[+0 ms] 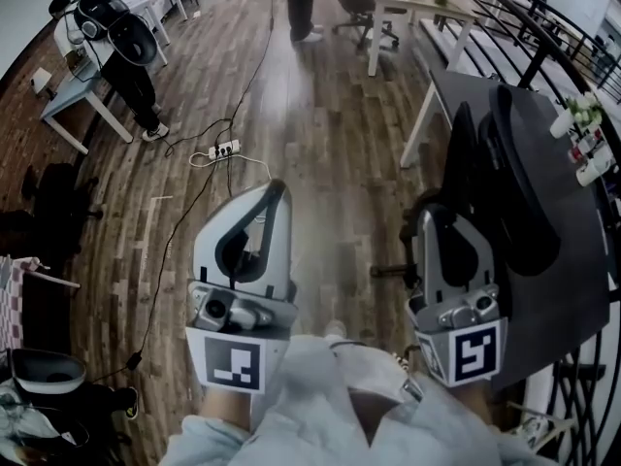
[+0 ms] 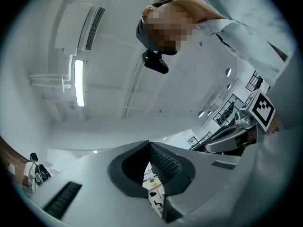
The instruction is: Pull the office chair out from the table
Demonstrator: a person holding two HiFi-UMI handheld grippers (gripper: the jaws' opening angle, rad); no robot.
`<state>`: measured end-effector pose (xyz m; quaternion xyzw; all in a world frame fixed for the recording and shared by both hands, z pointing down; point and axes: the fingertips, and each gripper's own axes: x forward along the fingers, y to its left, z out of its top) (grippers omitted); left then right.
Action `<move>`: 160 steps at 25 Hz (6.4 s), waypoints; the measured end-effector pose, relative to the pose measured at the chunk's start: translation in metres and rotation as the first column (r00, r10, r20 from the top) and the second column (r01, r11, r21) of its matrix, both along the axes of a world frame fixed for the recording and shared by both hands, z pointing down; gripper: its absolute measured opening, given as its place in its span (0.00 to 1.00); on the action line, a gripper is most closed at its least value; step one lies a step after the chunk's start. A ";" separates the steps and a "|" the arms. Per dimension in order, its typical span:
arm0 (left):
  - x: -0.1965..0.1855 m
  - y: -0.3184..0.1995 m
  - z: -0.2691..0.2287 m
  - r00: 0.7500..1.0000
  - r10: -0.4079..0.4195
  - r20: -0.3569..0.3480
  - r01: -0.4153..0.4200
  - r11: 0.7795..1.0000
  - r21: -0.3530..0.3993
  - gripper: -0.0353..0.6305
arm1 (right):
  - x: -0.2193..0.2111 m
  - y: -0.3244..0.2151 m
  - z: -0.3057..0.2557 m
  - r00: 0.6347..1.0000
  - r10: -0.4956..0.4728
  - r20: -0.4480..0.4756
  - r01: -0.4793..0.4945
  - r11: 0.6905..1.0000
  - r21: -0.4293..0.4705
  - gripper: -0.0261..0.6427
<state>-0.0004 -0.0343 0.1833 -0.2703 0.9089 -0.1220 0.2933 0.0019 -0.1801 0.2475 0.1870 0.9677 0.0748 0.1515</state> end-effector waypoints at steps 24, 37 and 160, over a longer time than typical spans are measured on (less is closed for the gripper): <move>-0.052 -0.056 0.000 0.985 0.168 0.042 -0.168 0.986 -0.005 0.04 | -0.032 -0.041 0.008 0.991 0.136 0.006 -0.136 0.991 -0.003 0.04; -0.143 -0.097 0.006 0.927 0.374 0.026 -0.373 0.927 -0.030 0.04 | -0.098 -0.064 0.006 0.949 0.316 0.001 -0.316 0.949 0.014 0.04; -0.247 -0.332 0.270 0.588 0.784 -0.199 -0.149 -0.137 -0.979 0.34 | 0.082 -0.161 0.193 -0.149 0.924 -0.353 -0.229 0.315 0.921 0.31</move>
